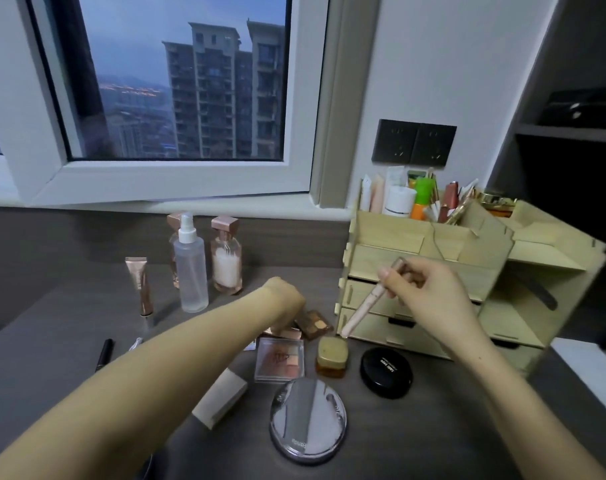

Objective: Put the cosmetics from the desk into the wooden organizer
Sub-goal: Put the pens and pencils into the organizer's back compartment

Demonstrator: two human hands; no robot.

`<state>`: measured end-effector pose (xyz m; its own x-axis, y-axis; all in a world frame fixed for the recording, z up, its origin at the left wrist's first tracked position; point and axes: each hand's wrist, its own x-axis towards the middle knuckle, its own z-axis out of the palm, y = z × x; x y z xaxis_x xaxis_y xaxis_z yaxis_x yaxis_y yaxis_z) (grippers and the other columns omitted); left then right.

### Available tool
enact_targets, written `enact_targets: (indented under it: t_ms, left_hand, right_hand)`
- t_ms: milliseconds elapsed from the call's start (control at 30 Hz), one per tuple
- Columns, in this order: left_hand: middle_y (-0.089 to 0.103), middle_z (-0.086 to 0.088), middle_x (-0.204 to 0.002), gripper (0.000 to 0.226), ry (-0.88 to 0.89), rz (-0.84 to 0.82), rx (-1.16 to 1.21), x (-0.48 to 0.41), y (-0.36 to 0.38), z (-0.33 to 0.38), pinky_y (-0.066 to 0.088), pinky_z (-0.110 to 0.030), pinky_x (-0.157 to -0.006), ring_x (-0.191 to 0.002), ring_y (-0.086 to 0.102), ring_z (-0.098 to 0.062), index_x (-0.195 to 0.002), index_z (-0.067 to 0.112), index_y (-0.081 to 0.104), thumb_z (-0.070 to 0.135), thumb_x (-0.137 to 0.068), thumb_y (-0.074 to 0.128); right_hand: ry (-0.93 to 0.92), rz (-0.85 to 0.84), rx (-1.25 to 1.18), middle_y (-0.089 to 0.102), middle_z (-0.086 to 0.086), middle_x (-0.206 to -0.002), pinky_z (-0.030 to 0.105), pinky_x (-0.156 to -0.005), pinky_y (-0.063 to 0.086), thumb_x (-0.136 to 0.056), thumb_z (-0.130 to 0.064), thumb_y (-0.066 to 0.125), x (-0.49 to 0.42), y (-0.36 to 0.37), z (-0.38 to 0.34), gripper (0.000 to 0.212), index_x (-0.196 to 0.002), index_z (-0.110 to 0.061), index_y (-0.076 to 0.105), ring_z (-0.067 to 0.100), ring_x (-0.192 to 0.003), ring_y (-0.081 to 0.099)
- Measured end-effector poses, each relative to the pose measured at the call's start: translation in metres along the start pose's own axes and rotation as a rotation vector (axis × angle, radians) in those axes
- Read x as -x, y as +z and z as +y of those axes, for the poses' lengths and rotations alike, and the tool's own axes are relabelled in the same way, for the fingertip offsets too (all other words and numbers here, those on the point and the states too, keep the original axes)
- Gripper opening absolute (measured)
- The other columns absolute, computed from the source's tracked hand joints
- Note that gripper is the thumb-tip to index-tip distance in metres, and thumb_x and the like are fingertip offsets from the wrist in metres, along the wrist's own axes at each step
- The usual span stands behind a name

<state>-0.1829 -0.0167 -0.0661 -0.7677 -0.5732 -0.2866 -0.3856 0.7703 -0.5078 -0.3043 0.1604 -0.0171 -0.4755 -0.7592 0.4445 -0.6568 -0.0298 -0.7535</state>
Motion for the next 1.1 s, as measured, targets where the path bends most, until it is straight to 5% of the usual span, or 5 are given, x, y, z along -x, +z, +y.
enact_targets:
  t_ms: [200, 533, 700, 933, 1100]
  left_hand:
    - [0.057, -0.006, -0.127, 0.043, 0.017, -0.079, 0.055, -0.007, 0.005, 0.002, 0.036, -0.039, -0.101, -0.121, 0.051, -0.026, -0.127, 0.019, 0.051, 0.021, -0.085, 0.061]
    - [0.067, -0.015, -0.083, 0.046, -0.052, 0.047, 0.38, 0.009, 0.006, -0.021, 0.04, -0.029, -0.071, -0.077, 0.058, -0.033, -0.083, -0.001, 0.065, 0.032, -0.096, 0.035]
    - [0.061, -0.006, -0.084, 0.018, -0.097, 0.301, 0.913, 0.027, -0.018, -0.054, 0.048, -0.023, -0.063, -0.073, 0.058, -0.021, -0.097, 0.001, 0.061, 0.015, -0.088, 0.056]
    - [0.052, -0.016, -0.088, 0.018, 0.086, 0.476, 2.298, 0.057, -0.061, -0.058, 0.059, -0.026, -0.055, -0.083, 0.06, -0.026, -0.084, 0.003, 0.053, 0.007, -0.097, 0.041]
    - [0.055, -0.012, -0.079, 0.018, 0.156, 0.652, 2.409, 0.049, -0.115, -0.051, 0.059, -0.028, -0.052, -0.067, 0.068, -0.019, -0.079, 0.005, 0.049, 0.008, -0.096, 0.043]
  right_hand:
    - [0.026, 0.011, -0.084, 0.065, 0.02, -0.068, 0.03, -0.059, 0.038, -0.088, -0.027, 0.062, -0.003, -0.007, 0.006, 0.028, -0.07, -0.006, 0.066, 0.018, -0.058, 0.049]
    - [0.062, 0.061, -0.16, 0.063, -0.003, -0.06, 0.014, -0.048, 0.042, -0.09, -0.028, 0.059, -0.003, -0.021, 0.014, 0.024, -0.069, -0.017, 0.065, 0.005, -0.052, 0.053]
    - [0.077, 0.138, -0.249, 0.061, 0.001, -0.061, 0.015, -0.043, 0.045, -0.092, -0.024, 0.057, -0.005, -0.033, 0.008, 0.025, -0.076, -0.006, 0.066, 0.001, -0.045, 0.052]
    - [0.172, 0.366, -0.548, 0.064, 0.008, -0.067, 0.017, -0.049, 0.053, -0.094, -0.026, 0.051, -0.017, -0.051, 0.004, 0.027, -0.084, -0.005, 0.066, 0.007, -0.051, 0.06]
    - [-0.011, 0.732, -0.333, 0.067, 0.006, -0.076, 0.02, -0.059, 0.057, -0.096, -0.024, 0.05, -0.062, -0.088, -0.005, 0.02, -0.092, -0.008, 0.062, 0.007, -0.062, 0.068]
